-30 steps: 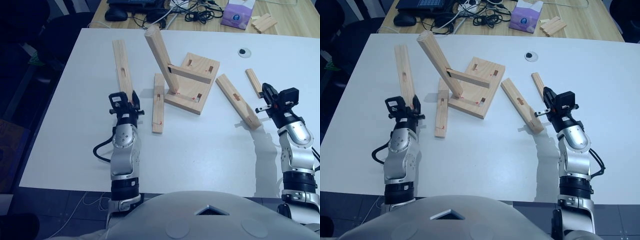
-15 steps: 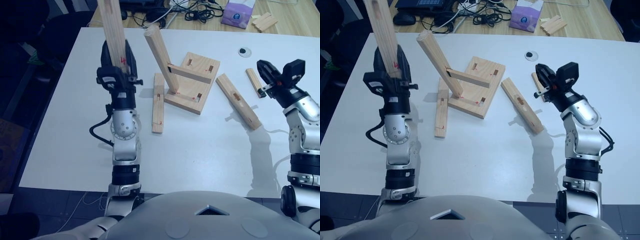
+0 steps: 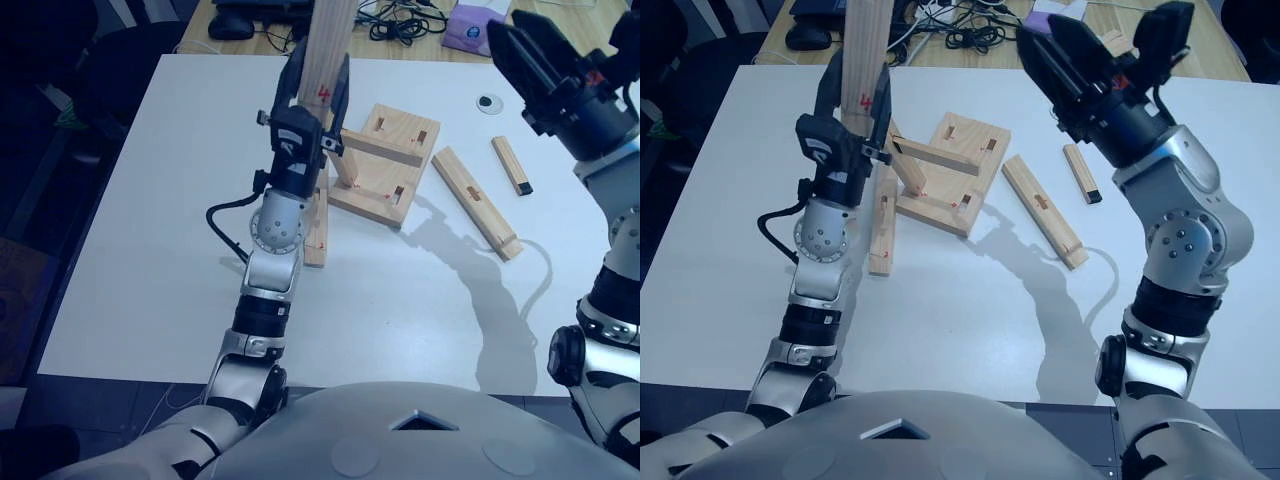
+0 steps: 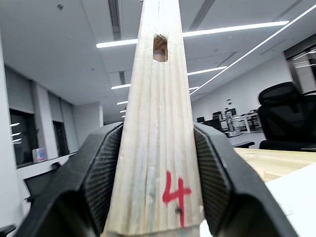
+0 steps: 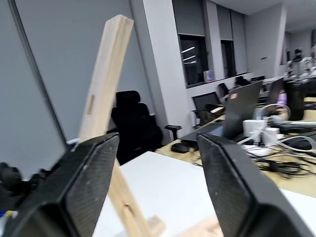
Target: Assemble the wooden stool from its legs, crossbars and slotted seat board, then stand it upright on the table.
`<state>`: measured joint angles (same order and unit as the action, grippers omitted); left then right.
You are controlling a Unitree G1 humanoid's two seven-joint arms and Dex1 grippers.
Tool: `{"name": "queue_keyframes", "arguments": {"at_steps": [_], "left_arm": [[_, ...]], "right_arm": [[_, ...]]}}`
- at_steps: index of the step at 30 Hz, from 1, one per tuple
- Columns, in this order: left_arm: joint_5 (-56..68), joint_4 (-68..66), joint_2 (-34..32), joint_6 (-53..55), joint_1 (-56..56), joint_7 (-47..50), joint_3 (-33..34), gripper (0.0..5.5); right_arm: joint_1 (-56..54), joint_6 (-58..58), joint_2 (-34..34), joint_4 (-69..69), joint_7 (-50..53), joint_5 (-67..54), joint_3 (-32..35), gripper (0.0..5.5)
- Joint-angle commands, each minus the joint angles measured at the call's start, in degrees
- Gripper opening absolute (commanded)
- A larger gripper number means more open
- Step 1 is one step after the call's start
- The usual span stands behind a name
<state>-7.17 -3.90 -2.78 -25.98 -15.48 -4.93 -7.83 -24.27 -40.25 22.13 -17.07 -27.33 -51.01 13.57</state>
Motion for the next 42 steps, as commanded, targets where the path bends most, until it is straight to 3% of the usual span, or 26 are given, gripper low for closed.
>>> {"name": "queue_keyframes", "arguments": {"at_steps": [1,8,18,30,37,38,42], "left_arm": [[1.3,-2.6,-0.1,-2.0,-5.1,-3.0,-1.2,2.12],[3.3,-6.2,-1.7,-5.3,-8.2,-9.7,-3.7,2.12],[3.1,-10.0,-6.1,-10.7,-8.8,-15.8,-4.9,2.12],[3.3,-13.2,-6.2,-14.7,-11.0,-18.3,-6.0,2.05],[3.0,-11.6,-6.4,-13.4,-12.0,-16.8,-4.2,2.04],[3.4,-11.4,-6.7,-13.4,-11.9,-17.4,-4.3,2.41],[2.3,-8.9,-9.3,-12.7,-12.8,-16.8,-1.9,3.01]], "right_arm": [[-5.0,-1.9,-4.6,3.0,2.9,-5.1,0.1,3.15],[-10.1,1.0,-8.9,7.3,3.6,-5.7,0.5,3.15],[-13.0,-0.2,-3.4,8.5,-3.3,-13.5,6.1,3.15],[-9.6,-1.3,-2.8,5.5,-4.5,-18.7,6.3,1.17],[-7.7,1.5,-6.2,2.5,-0.1,-20.0,7.1,1.06],[-7.1,2.4,-7.0,2.1,0.8,-19.8,7.3,1.06],[-5.8,7.1,-11.5,0.3,5.9,-19.3,8.2,1.01]]}}
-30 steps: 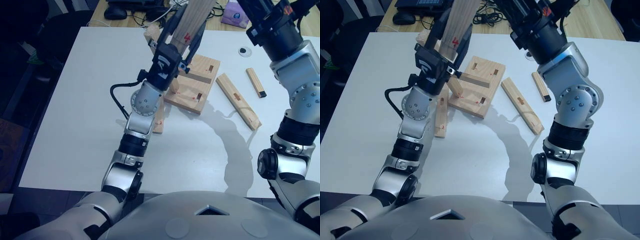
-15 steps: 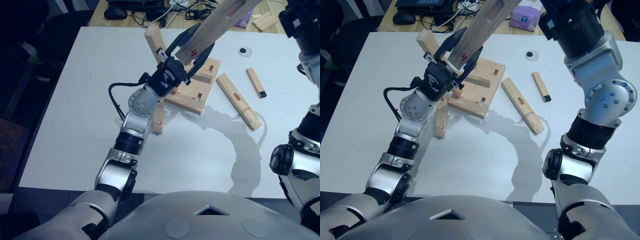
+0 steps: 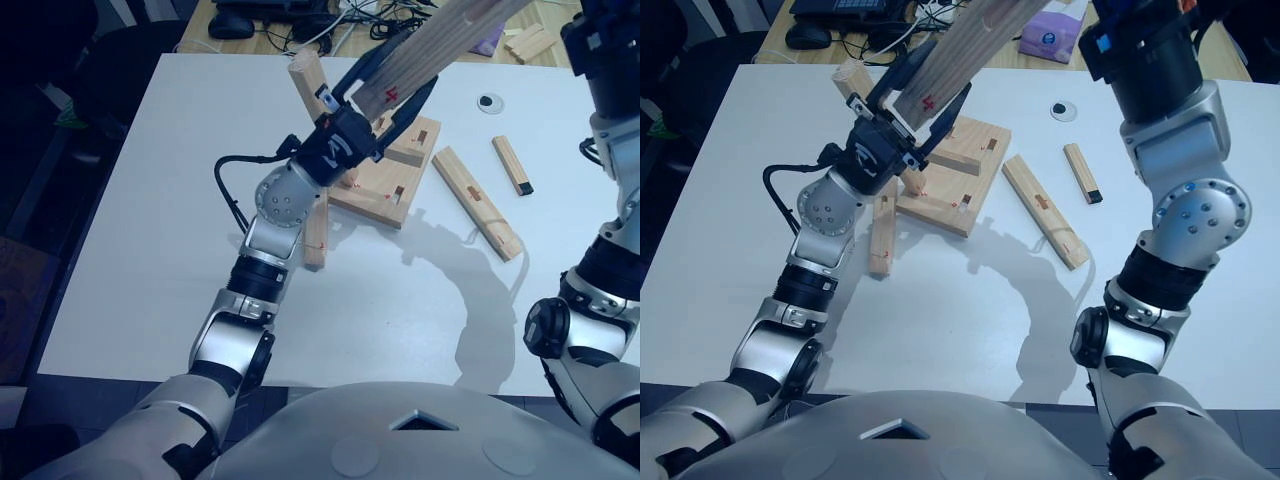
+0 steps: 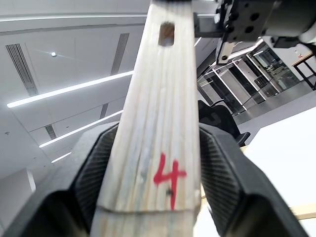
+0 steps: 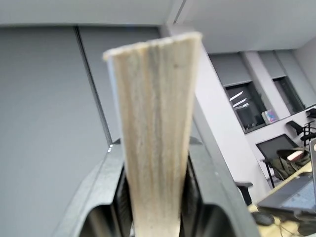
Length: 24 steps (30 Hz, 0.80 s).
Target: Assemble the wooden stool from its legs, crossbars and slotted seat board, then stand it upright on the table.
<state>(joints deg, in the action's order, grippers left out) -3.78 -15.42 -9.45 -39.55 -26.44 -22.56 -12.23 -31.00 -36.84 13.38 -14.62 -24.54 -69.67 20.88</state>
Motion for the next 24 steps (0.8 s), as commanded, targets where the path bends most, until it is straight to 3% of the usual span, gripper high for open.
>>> {"name": "queue_keyframes", "arguments": {"at_steps": [1,5,9,11,14,17,21,24], "left_arm": [[-0.3,3.9,-5.3,2.0,-1.1,1.1,5.3,3.15],[-1.3,8.6,-12.0,1.6,7.0,2.9,12.8,3.34],[-6.3,10.7,-10.6,5.9,7.6,12.8,18.1,3.34],[-2.3,11.6,-9.8,14.4,12.6,14.1,21.0,3.34],[-8.4,-2.1,-8.8,21.7,14.1,16.1,16.1,3.34],[-14.2,-20.3,-11.0,18.5,8.1,21.0,12.7,3.34],[-13.3,-24.1,-11.2,11.9,2.8,17.2,9.6,3.34],[-13.8,-23.2,-10.9,14.3,2.3,13.8,6.9,3.34]], "right_arm": [[1.0,5.2,-3.0,-2.7,4.5,-0.2,1.7,1.01],[1.3,10.8,-2.5,-1.5,9.8,1.5,6.2,1.01],[0.6,16.0,-2.6,1.6,15.9,5.2,9.4,1.01],[1.2,16.7,-3.2,1.2,16.8,6.5,8.0,1.01],[2.3,17.9,-4.6,0.2,19.0,8.4,6.5,1.00],[4.0,16.0,-4.0,0.2,16.8,8.4,4.2,1.00],[6.3,14.9,-4.0,-2.0,16.5,7.9,2.1,1.00],[6.5,14.0,-3.5,-2.5,17.4,6.9,2.1,1.00]]}}
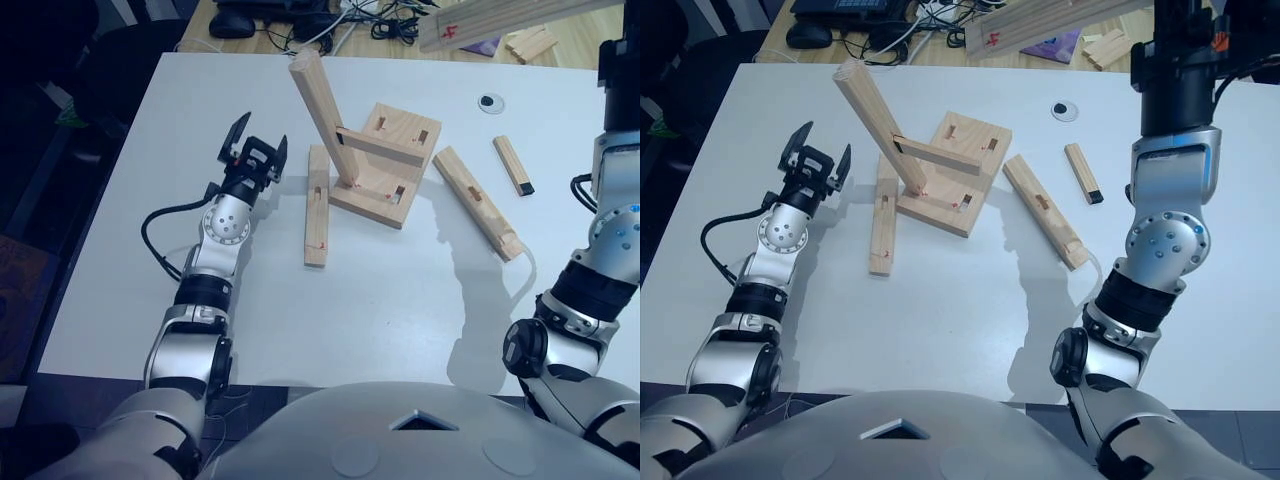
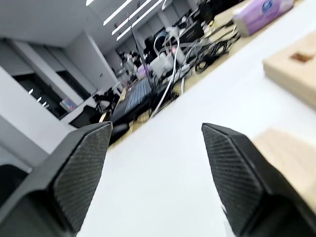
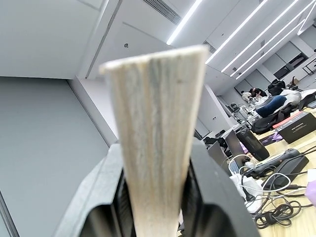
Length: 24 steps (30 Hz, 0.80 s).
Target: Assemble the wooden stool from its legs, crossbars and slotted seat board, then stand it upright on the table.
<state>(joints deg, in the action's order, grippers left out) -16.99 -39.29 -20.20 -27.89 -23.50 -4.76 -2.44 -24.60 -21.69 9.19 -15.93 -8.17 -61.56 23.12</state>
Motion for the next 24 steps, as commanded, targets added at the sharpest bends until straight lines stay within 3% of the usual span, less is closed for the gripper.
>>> {"name": "queue_keyframes", "arguments": {"at_steps": [1,6,17,24], "left_arm": [[-0.7,2.7,0.6,6.0,-0.2,-7.5,-4.8,3.34],[-0.9,9.9,1.2,16.3,3.1,-16.8,-10.2,3.34],[1.1,26.8,3.8,25.0,12.7,-20.5,-14.1,3.34],[0.8,32.3,8.6,33.5,14.3,-18.5,-16.6,3.34]], "right_arm": [[0.1,-1.5,1.4,-1.4,0.5,-0.7,-0.5,1.00],[0.8,-2.3,1.5,-2.8,0.9,-1.7,-0.7,1.00],[7.5,-0.8,7.7,0.8,2.4,5.7,5.6,1.00],[15.1,-6.2,5.7,-2.4,4.6,6.8,1.5,1.00]]}}
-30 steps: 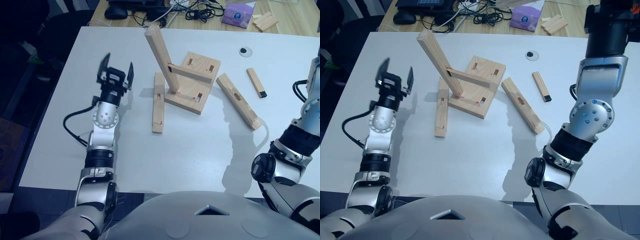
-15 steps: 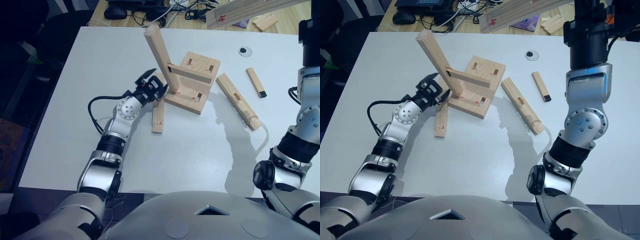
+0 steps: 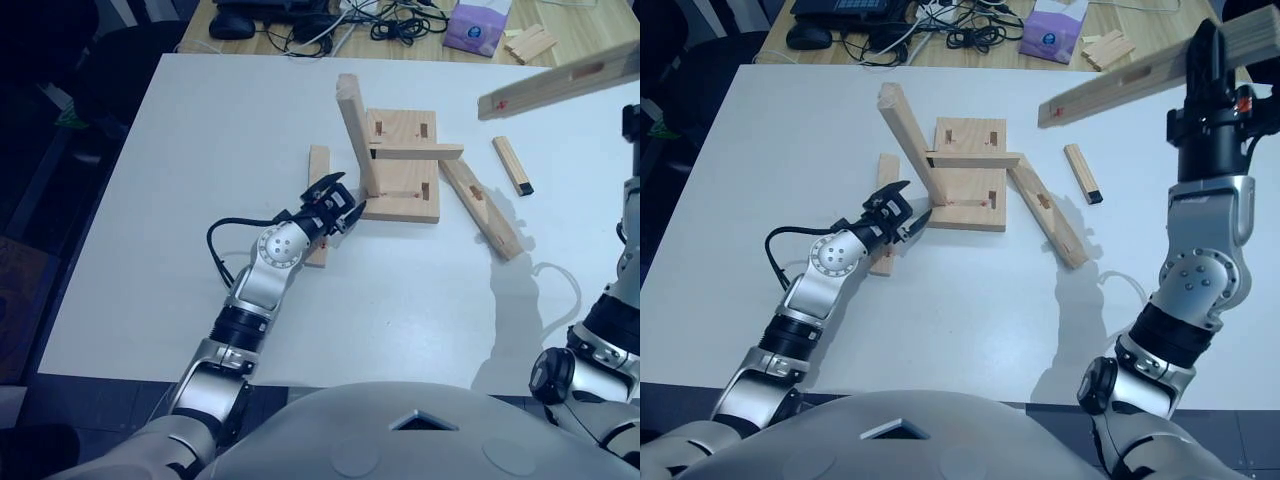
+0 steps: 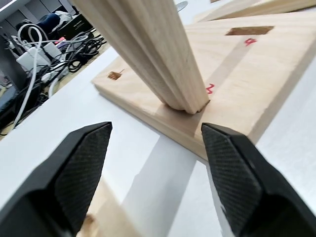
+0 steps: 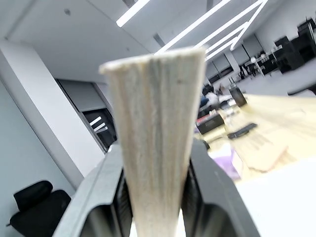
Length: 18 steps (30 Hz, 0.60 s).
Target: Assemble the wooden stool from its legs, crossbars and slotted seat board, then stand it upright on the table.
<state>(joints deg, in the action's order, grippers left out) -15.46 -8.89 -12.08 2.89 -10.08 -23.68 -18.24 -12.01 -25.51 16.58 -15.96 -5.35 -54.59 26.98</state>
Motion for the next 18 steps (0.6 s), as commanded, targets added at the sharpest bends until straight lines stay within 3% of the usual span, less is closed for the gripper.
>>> {"name": "queue_keyframes", "arguments": {"at_steps": [1,5,14,18], "left_arm": [[-0.5,2.6,0.8,3.4,1.3,0.8,-0.8,3.34],[-1.0,3.8,0.2,4.6,2.0,3.9,1.1,3.34],[-0.5,4.0,-0.7,4.1,0.9,6.0,3.4,3.34],[-0.2,4.3,-0.2,4.4,0.5,6.6,3.5,3.34]], "right_arm": [[3.9,-2.5,-3.3,-3.2,2.5,0.4,-3.9,1.00],[5.8,-2.2,-6.1,-3.9,3.8,0.6,-5.5,1.00],[7.2,-3.6,-0.8,-0.6,-0.1,2.4,-3.1,1.00],[8.2,-4.9,-1.1,-0.9,-1.7,3.0,-5.1,1.00]]}}
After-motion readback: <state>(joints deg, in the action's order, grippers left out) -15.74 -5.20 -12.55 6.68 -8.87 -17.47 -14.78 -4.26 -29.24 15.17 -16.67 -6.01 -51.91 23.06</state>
